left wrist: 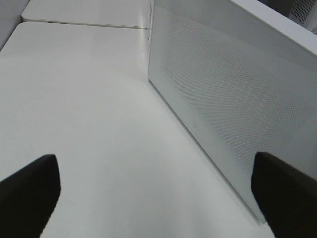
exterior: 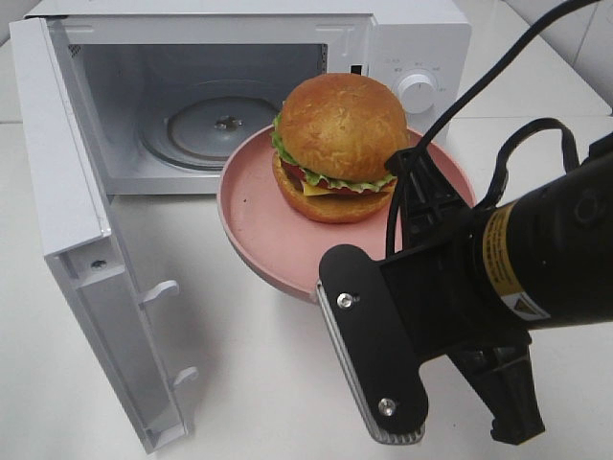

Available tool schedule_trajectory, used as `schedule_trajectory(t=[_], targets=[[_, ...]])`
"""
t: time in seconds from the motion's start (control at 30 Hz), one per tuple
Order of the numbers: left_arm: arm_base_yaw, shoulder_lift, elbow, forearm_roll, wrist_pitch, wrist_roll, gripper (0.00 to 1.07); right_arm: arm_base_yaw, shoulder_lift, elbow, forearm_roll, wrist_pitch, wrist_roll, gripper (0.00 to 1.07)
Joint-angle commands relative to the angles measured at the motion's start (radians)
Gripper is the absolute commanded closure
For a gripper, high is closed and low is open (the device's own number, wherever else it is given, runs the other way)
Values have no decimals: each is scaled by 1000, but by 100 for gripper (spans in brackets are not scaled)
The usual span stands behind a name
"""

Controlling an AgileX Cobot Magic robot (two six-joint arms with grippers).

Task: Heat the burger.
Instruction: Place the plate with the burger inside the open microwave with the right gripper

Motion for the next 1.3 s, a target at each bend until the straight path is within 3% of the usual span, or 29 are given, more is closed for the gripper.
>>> schedule_trajectory(t=[0.03, 0.57, 0.63, 0.83, 1.13, 1.3], targets=[[-3, -19, 3, -1, -3, 1, 4, -27, -9, -3, -22, -65, -67, 107], [-3, -19, 3, -1, -3, 1, 4, -253, -9, -3, 345, -186, -680, 107], [-3, -19, 3, -1, -3, 1, 4, -301, -9, -3, 451, -185, -820, 107], [-3, -19, 3, -1, -3, 1, 4, -346, -3, -3, 581, -181, -999, 107], [-3, -19, 3, -1, -3, 1, 4, -392, 41, -3, 685, -182, -1106, 107], [-3, -19, 3, -1, -3, 1, 4, -392, 69, -3, 629, -184, -1095, 107]])
